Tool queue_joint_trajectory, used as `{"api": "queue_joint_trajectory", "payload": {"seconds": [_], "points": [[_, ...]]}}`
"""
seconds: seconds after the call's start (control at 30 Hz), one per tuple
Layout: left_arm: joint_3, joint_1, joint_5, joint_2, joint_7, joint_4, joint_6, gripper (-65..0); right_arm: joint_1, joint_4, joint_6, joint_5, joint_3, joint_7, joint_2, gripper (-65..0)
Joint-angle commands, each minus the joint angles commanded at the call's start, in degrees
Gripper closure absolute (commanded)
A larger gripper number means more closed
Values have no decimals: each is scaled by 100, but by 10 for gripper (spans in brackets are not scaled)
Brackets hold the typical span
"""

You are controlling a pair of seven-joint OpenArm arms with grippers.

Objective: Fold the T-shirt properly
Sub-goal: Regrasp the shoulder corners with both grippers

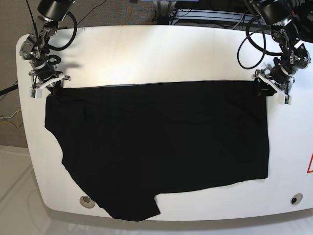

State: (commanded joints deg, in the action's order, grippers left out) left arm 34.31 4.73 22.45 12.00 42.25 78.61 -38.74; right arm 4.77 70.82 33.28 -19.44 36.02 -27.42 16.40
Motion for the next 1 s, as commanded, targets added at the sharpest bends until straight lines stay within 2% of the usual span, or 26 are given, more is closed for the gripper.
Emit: {"api": "queue_joint_trajectory", "payload": {"seconds": [0.2, 0.27, 0.33, 0.4, 0.53, 0.67, 0.73, 1.0], "points": [[-13, -32, -17, -6, -16, -39, 9, -325, -24, 21, 17, 41, 23, 29, -4, 0], [-19, -49, -20, -9, -17, -50, 9, -276, -31, 47, 21, 70, 32, 45, -10, 0], [-22, -84, -77, -15, -30, -119, 23, -174, -21, 23, -11, 83, 29, -6, -42, 0], [-18, -92, -84, -13, -32, -127, 21, -138, -15, 38, -10, 94, 32, -12, -43, 0], [2, -105, -104, -17, -51, -123, 6, -104, 26, 105, -11, 68, 53, -81, -44, 0], [31, -108, -144, -30, -43, -116, -10, -99, 116, 284, -4, 42, 74, -256, -52, 0], [32, -48, -112, -17, 60, -56, 35, -75, 296, 595, 41, -23, 64, -560, -47, 0], [61, 93, 6, 21, 165, 66, 10, -15, 670, 1095, 30, -5, 90, -668, -60, 0]]}}
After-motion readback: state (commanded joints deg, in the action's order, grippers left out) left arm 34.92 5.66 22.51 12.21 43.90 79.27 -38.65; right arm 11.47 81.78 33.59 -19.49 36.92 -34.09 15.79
